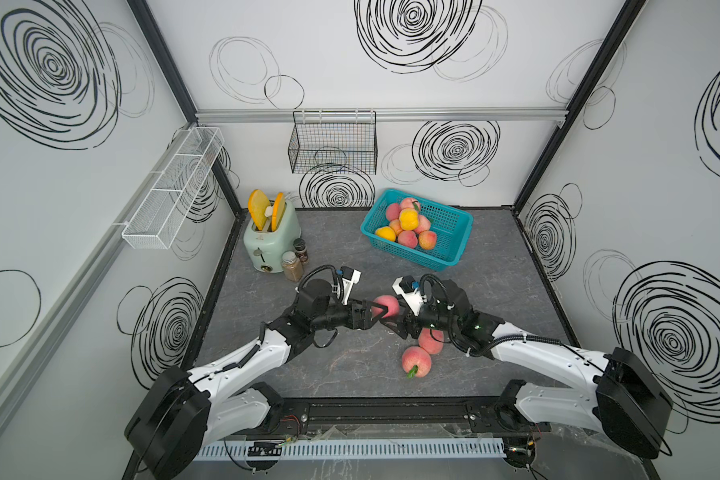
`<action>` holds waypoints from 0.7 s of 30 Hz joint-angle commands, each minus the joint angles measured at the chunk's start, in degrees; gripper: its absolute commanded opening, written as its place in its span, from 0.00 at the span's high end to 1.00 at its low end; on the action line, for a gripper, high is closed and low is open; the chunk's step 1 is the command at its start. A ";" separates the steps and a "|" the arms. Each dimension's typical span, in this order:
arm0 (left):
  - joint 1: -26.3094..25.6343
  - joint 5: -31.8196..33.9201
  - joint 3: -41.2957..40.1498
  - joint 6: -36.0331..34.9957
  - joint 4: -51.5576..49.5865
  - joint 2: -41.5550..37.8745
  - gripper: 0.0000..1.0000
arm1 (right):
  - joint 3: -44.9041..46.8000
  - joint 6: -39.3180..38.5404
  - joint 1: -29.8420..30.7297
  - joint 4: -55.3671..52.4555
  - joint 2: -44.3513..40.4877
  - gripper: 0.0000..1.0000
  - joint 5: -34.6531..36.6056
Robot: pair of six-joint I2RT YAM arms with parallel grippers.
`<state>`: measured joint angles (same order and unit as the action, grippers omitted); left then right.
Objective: Put the peaches into the basket
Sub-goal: Place the peach in the basket.
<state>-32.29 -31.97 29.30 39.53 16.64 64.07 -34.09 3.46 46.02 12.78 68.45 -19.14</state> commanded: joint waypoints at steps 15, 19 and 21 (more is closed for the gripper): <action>5.04 5.31 0.32 -3.85 0.64 0.11 0.01 | -14.49 2.28 -22.82 -0.99 10.43 0.30 2.22; 2.82 10.39 3.31 -7.86 -2.17 1.81 0.02 | -18.17 2.95 -25.39 2.14 16.02 0.30 2.16; 1.71 11.62 4.40 -8.70 -2.43 2.77 0.02 | -21.02 2.69 -26.47 1.97 18.66 0.30 3.19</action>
<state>-29.26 -24.03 30.81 34.22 14.02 65.82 -51.77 6.22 20.40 13.28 84.58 -17.02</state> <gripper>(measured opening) 0.984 0.715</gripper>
